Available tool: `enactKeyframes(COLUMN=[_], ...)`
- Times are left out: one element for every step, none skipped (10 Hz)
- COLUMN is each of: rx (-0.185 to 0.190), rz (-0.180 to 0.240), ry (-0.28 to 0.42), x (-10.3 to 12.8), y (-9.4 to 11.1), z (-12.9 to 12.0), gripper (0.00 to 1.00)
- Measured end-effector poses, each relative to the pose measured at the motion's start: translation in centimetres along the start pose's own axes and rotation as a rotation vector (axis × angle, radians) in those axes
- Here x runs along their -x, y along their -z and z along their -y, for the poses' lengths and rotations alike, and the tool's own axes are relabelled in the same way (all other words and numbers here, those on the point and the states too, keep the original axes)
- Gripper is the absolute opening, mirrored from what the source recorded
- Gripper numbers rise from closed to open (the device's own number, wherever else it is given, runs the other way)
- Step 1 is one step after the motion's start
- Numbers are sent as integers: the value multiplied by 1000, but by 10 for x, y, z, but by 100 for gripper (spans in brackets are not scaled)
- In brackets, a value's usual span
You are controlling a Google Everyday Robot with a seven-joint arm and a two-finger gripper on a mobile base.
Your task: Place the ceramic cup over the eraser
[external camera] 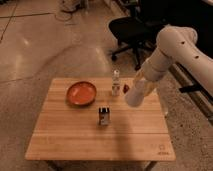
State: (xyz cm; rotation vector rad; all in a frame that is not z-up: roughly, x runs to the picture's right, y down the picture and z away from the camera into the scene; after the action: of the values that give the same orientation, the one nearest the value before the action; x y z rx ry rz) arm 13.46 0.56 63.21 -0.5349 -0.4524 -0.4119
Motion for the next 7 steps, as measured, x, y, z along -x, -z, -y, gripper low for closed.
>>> enactKeyframes(rx=[7,10,10,11,10,10,10], rz=[19,39,56,71,84,93,100], ry=[39,81,118,154,192,217,236], x=[13,25,35,43,51,57,60], y=[-4,-10,-16,-24,-33,-40,-47], z=[-2,-3,-3,-1,3,7,11], gripper=[0,0,0,0,0,0,0])
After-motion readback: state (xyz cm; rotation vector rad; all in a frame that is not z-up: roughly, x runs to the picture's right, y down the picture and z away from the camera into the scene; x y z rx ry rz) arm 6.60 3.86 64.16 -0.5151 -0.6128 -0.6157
